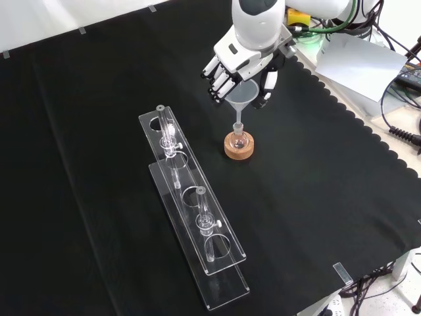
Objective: Place the funnel on the round-bottom flask.
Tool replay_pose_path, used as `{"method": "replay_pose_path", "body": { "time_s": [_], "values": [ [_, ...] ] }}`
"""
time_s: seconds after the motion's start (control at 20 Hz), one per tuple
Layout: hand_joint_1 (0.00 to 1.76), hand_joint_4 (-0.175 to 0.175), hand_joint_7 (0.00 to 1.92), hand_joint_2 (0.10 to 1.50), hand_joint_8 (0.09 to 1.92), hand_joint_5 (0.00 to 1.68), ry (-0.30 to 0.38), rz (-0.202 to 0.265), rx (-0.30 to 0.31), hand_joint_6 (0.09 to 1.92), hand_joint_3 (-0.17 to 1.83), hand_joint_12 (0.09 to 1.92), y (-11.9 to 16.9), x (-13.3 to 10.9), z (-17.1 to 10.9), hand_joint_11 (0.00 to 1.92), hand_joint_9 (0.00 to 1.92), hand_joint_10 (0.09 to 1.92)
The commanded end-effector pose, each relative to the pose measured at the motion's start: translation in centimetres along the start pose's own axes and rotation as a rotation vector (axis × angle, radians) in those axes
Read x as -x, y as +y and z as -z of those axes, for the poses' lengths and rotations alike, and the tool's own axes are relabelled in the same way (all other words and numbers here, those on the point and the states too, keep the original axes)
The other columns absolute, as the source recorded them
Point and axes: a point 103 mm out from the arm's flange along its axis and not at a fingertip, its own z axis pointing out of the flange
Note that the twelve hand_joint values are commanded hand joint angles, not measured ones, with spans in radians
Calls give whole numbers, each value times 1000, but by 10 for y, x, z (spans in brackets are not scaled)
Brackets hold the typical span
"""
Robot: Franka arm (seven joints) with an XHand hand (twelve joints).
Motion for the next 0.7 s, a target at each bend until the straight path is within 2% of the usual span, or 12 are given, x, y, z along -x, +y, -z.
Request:
{"method": "replay_pose_path", "body": {
  "time_s": [0.05,0.3,0.4,0.7],
  "values": [
    [867,-26,731,739,642,774,-4,5,1,611,666,1268,1,-4,0,568,1005,471],
    [867,-26,730,739,642,774,-5,7,-16,613,667,1268,4,-4,-4,569,1004,472],
    [867,-27,729,739,643,773,-16,2,-16,614,668,1268,4,-11,-1,569,1004,473],
    [867,-27,728,739,645,773,-5,11,-21,616,669,1268,7,-4,-9,569,1003,474]
  ]
}}
